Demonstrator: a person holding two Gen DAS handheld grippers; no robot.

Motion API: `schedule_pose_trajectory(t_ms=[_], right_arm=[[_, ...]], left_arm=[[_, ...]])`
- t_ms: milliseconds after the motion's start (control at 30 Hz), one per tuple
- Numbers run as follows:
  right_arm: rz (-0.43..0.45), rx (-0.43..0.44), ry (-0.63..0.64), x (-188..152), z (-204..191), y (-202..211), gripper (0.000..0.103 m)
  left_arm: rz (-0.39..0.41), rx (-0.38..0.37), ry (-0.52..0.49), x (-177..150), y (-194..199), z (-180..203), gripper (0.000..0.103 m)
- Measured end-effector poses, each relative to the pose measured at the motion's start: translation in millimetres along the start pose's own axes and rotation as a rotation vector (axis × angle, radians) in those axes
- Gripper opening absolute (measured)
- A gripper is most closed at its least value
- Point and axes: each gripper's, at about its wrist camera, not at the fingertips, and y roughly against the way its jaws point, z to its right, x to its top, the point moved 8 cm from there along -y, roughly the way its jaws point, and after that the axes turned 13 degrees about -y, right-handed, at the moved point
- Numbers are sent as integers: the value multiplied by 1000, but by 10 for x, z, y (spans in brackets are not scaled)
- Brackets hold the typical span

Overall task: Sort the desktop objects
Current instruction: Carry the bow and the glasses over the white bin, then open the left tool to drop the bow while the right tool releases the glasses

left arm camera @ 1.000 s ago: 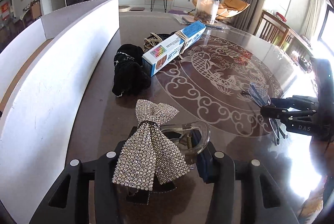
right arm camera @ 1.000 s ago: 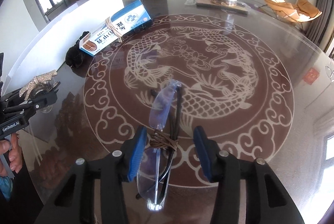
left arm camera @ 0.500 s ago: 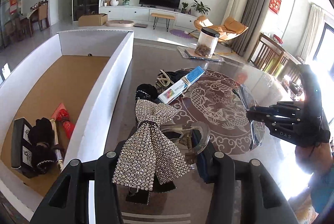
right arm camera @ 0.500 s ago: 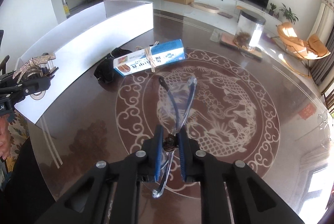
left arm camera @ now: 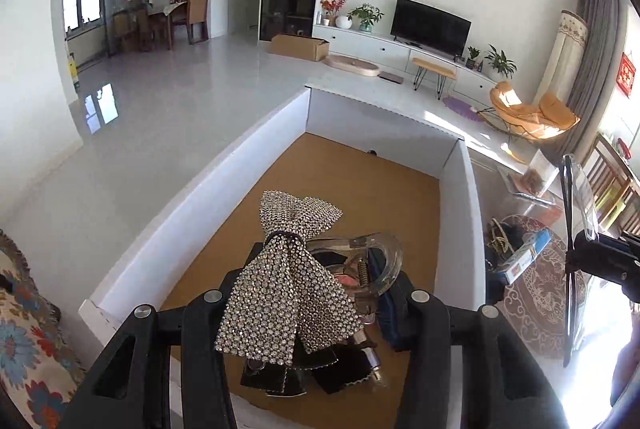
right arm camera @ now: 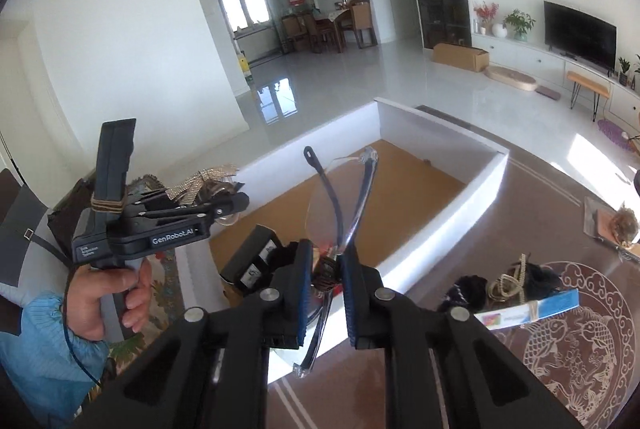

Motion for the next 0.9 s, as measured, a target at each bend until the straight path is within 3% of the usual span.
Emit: schedule_pose_trajectory(t_ms=[100, 233, 267, 300, 333, 367, 400, 567, 633, 733, 833, 900], right_arm=[[-60, 31, 10, -114, -310, -488, 15], [-172, -20, 24, -479, -368, -1114, 16], [-192, -41, 28, -558, -354, -1223, 17], [-209, -60, 26, -623, -328, -1311, 28], [-215, -68, 13, -657, -300, -1362, 53], [-202, -62, -8, -668, -268, -1360, 66], [-174, -49, -29, -662, -224, -1307, 81], [-14, -31, -62, -571, 26, -805, 82], [72, -60, -66, -586, 243, -479, 94], [176, -171, -80, -772, 719, -11, 103], [179, -330, -126, -1110, 1364, 362, 103], [173, -453, -173, -1362, 1826, 648, 103]], left_arm=[[-67, 35, 16, -142, -216, -247, 48], [-143, 69, 11, -341, -465, -345, 50], [-163, 74, 12, -382, -517, -344, 58], [-171, 79, 13, -412, -552, -343, 73], [-167, 98, 11, -424, -564, -354, 80], [-149, 114, 5, -427, -542, -345, 85], [-134, 124, 0, -424, -517, -334, 85], [-33, 129, 32, -350, -227, -154, 85], [31, 90, 39, -277, -4, 88, 85], [126, 6, -3, -160, 331, 677, 86], [196, -104, -44, -173, 648, 1385, 86], [226, -206, -51, -300, 799, 1874, 103]])
